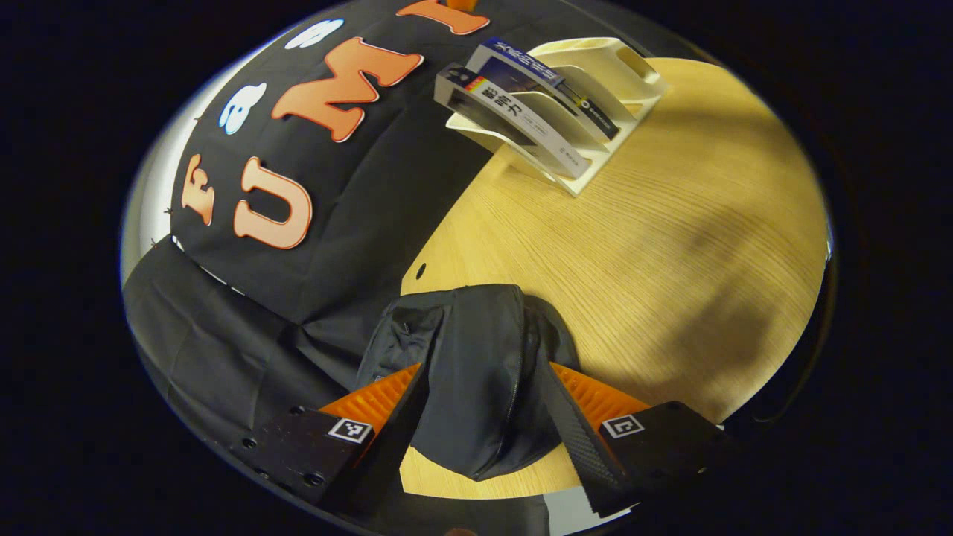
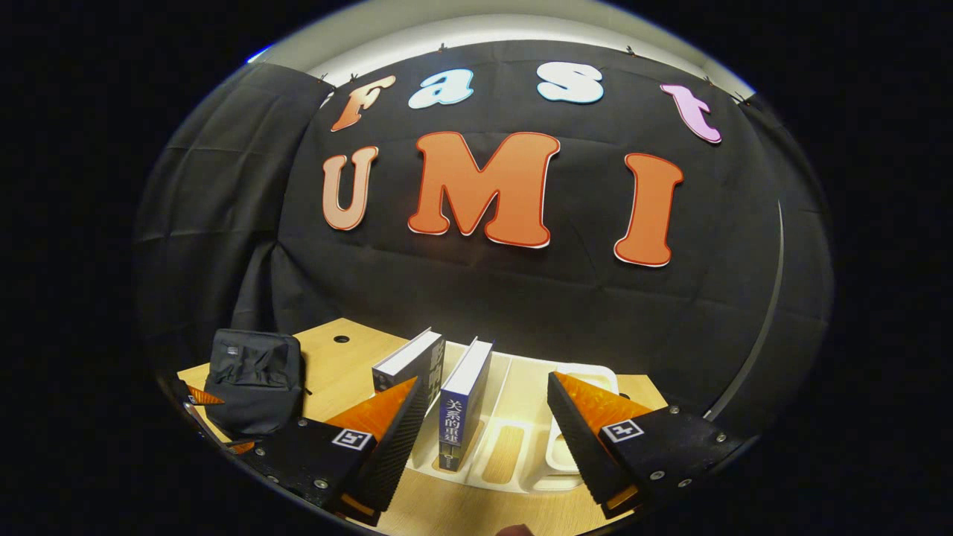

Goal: Open the schoolbag, grab two books from the bookshelf and put them into the schoolbag.

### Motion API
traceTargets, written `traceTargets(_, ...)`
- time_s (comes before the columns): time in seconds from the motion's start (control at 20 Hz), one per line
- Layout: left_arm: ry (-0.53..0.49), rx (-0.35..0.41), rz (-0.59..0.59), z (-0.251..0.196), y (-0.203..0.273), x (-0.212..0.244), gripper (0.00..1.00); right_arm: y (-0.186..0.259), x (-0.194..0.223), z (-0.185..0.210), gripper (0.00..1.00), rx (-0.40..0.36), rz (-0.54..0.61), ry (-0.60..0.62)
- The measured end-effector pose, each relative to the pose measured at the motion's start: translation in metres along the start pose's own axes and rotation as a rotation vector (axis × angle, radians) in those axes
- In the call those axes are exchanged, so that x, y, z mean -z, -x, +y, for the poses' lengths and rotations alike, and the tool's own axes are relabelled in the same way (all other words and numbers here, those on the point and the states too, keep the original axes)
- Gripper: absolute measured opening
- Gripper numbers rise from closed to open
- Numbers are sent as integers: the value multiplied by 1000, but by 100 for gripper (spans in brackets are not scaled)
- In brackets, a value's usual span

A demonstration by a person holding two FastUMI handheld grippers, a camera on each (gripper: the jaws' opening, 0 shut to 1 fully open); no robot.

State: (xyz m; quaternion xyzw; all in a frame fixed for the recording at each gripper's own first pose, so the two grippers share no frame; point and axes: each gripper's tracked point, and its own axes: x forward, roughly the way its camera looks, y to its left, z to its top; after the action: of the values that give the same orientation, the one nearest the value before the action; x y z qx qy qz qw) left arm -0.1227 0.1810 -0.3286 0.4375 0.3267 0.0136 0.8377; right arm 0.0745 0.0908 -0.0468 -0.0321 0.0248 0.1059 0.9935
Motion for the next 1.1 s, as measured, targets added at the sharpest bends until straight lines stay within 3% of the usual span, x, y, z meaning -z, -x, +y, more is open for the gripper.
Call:
traceTargets(0.25,-38,-78,68,-3,-9,11,96,4,3,-24,96,17,-8,-20)
traceTargets(0.55,-76,-170,49,16,-33,-2,95,10,10,-46,96,44,-3,-42)
traceTargets(0.7,-59,-177,115,24,-52,8,95,14,10,-53,95,53,-4,-37)
traceTargets(0.8,-30,-127,139,22,-62,10,96,15,10,-55,95,59,1,-35)
traceTargets(0.9,-2,-87,138,24,-63,8,67,13,15,-54,95,57,25,-46)
traceTargets(1.0,-8,-52,142,29,-61,5,32,14,24,-44,95,25,59,-73)
traceTargets(1.05,-10,-43,139,33,-60,3,26,13,25,-40,96,18,63,-69)
traceTargets(1.1,-5,-23,143,37,-59,3,8,12,25,-39,96,11,66,-60)
